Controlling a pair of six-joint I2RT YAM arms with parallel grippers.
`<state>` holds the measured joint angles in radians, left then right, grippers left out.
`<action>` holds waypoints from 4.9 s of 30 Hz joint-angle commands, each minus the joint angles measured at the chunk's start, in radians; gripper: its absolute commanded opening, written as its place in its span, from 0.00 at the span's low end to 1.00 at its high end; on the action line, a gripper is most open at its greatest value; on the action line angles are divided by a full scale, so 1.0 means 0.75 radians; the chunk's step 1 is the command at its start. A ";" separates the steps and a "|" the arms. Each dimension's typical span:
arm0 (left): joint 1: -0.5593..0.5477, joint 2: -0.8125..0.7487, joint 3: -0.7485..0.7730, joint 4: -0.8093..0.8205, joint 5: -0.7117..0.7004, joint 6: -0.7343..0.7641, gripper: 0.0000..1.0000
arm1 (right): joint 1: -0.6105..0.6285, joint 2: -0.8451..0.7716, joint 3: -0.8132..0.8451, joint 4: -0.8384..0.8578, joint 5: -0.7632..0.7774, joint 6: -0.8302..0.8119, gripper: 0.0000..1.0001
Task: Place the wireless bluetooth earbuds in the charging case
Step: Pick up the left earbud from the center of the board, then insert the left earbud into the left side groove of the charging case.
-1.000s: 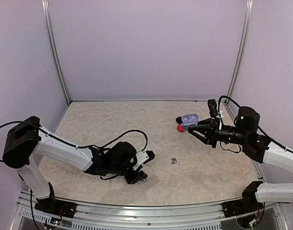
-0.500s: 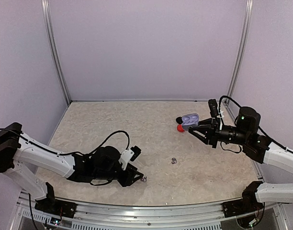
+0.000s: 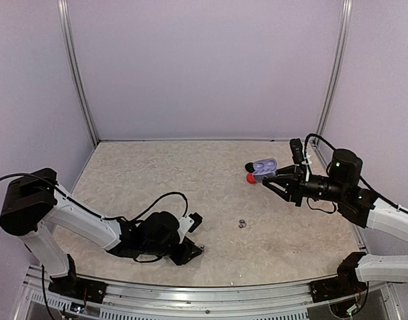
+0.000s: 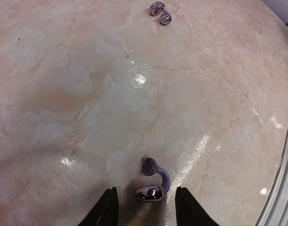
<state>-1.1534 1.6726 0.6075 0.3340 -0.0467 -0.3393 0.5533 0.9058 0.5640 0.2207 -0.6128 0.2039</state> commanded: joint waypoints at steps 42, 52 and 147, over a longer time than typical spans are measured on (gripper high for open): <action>0.077 -0.216 0.109 -0.129 0.239 0.330 0.16 | -0.014 -0.007 -0.048 0.066 -0.232 -0.101 0.14; 0.018 -0.593 0.306 -0.413 0.353 0.509 0.16 | 0.050 0.047 -0.113 0.328 -0.435 -0.049 0.10; -0.082 -0.559 0.513 -0.311 0.308 0.632 0.61 | 0.408 0.549 -0.098 1.035 -0.494 -0.051 0.04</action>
<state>-1.2098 1.2846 1.0100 0.0479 0.2272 0.0914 0.8425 1.3125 0.4942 0.9443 -0.9382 0.1493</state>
